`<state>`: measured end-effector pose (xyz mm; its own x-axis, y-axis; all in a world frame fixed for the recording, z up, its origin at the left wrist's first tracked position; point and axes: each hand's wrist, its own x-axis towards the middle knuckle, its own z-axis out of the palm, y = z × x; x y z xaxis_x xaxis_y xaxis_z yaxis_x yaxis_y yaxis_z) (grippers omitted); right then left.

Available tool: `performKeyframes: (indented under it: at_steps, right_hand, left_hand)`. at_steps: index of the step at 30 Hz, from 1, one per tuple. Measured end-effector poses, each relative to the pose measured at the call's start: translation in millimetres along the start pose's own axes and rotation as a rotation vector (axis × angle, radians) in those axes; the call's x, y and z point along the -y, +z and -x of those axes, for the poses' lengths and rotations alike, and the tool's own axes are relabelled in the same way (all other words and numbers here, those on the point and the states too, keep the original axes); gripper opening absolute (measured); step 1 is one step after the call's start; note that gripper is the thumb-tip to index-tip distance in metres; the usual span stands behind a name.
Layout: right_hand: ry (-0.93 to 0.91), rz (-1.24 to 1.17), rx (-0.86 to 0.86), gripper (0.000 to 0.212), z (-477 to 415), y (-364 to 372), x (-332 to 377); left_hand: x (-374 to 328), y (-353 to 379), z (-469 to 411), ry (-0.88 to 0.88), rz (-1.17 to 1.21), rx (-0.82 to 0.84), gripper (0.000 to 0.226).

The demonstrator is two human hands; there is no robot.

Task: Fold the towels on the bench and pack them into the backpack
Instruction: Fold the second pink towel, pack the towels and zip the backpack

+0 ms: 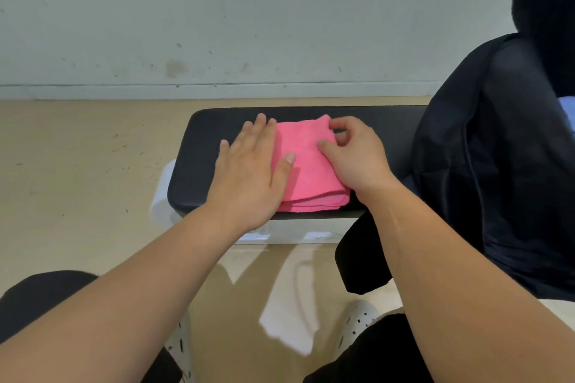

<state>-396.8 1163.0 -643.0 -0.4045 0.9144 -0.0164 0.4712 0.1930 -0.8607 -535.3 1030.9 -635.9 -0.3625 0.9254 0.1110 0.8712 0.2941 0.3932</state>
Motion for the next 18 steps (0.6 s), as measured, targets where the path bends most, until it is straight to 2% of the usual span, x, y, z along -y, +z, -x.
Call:
performKeyframes:
  at_steps: [2,4,7,10,14,16,18]
  right_hand:
    - [-0.088,0.217,-0.012,0.039,5,-9,-6]
    - [-0.117,0.319,-0.027,0.049,8,-14,-10]
    - [-0.094,0.308,-0.015,0.049,11,-15,-11]
    - [-0.091,0.332,0.013,0.045,12,-14,-7]
    - [-0.116,0.309,0.073,0.021,13,-12,-4]
    - [-0.115,0.239,0.041,0.018,14,-15,-1]
    - [-0.105,0.273,0.018,0.017,16,-20,-1]
  left_hand:
    - [-7,11,-6,0.002,-0.064,0.091,0.069]
    - [-13,21,-12,0.002,-0.131,0.170,0.070]
    - [-15,31,-17,0.016,-0.211,0.231,0.076]
    - [-12,32,-17,0.042,-0.256,0.216,0.082]
    - [-7,28,-13,0.059,-0.253,0.187,0.082]
    - [-6,27,-13,0.071,-0.231,0.167,0.080]
    - [-5,27,-15,0.094,-0.226,0.172,0.080]
